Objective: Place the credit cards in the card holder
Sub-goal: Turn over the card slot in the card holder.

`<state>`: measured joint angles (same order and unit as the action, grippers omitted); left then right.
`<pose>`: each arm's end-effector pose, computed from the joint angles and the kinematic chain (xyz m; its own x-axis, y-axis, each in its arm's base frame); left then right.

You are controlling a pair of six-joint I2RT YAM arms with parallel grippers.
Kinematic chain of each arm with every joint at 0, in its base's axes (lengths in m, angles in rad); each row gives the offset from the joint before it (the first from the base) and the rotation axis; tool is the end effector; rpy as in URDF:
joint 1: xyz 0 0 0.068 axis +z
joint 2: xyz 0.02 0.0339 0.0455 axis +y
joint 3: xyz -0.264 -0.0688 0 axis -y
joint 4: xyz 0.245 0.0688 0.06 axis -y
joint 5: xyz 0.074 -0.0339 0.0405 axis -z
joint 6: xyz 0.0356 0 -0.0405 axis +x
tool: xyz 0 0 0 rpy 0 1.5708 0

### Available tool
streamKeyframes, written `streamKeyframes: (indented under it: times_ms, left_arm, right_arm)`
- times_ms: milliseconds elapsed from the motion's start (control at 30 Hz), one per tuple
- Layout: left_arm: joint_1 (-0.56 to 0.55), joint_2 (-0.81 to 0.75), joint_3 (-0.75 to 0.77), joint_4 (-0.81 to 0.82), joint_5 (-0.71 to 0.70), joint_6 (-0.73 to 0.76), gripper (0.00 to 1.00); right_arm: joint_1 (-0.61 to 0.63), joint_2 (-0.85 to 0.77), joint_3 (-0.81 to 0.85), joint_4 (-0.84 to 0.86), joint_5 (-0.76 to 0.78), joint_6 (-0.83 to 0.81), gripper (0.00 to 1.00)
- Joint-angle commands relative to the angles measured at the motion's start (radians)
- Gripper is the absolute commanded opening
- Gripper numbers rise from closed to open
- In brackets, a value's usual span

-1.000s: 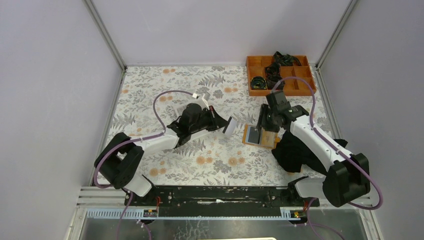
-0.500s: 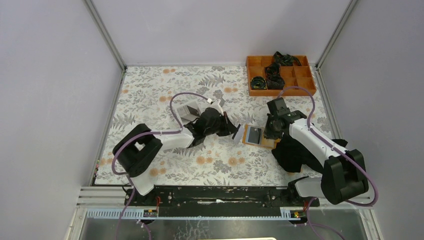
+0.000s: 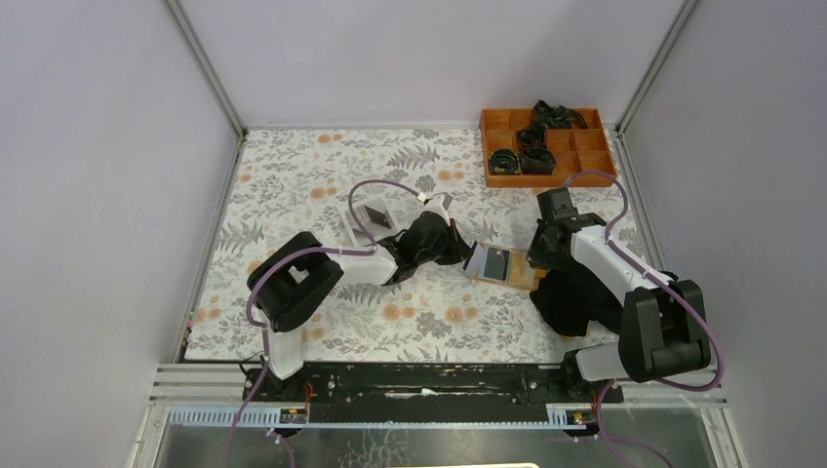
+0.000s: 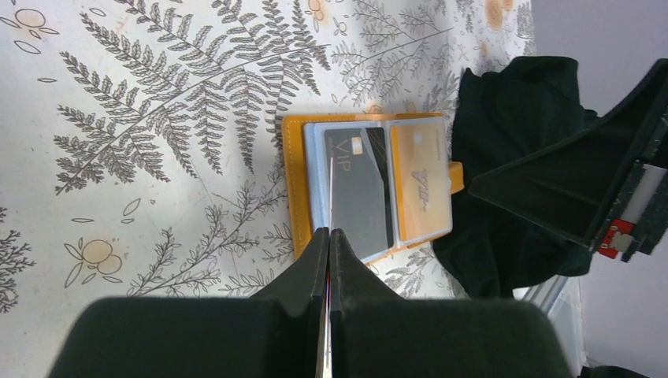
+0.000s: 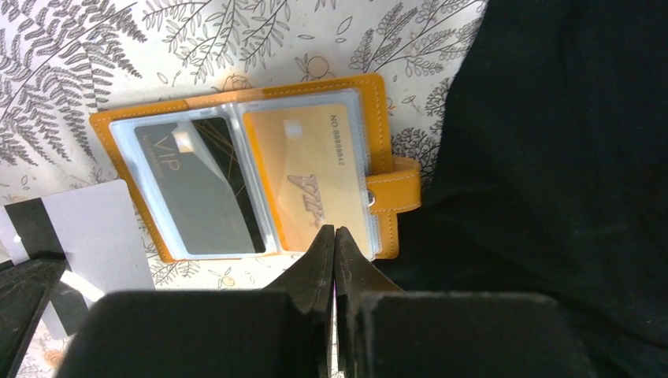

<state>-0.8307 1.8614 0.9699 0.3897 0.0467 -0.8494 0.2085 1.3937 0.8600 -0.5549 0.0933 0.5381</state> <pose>0.2633 -0.2908 0.1608 -0.7888 -0.2485 -0.5622 0.2618 0.6916 -0.6731 0.2606 0.0518 0.2034 -0.8283 0.3463 -0.4405 0.3036 0.9381 0.1668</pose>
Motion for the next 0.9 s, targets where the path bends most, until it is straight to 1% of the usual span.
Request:
streamKeyframes:
  times_ms: [0, 133, 233, 867]
  left_arm:
    - [-0.012, 0.033, 0.035, 0.058, -0.064, 0.013, 0.0]
    - [-0.022, 0.057, 0.058, 0.055, -0.094, 0.015, 0.0]
    - [-0.027, 0.066, 0.066, 0.054, -0.123, 0.016, 0.0]
    - [-0.043, 0.093, 0.076, 0.043, -0.192, 0.021, 0.0]
  right_arm:
    - [-0.026, 0.019, 0.0, 0.025, 0.019, -0.03, 0.0]
    - [-0.031, 0.053, -0.001, 0.037, 0.002, -0.025, 0.0]
    - [-0.033, 0.07, -0.002, 0.04, 0.018, -0.015, 0.0]
    - [-0.066, 0.095, -0.03, 0.052, 0.068, 0.009, 0.0]
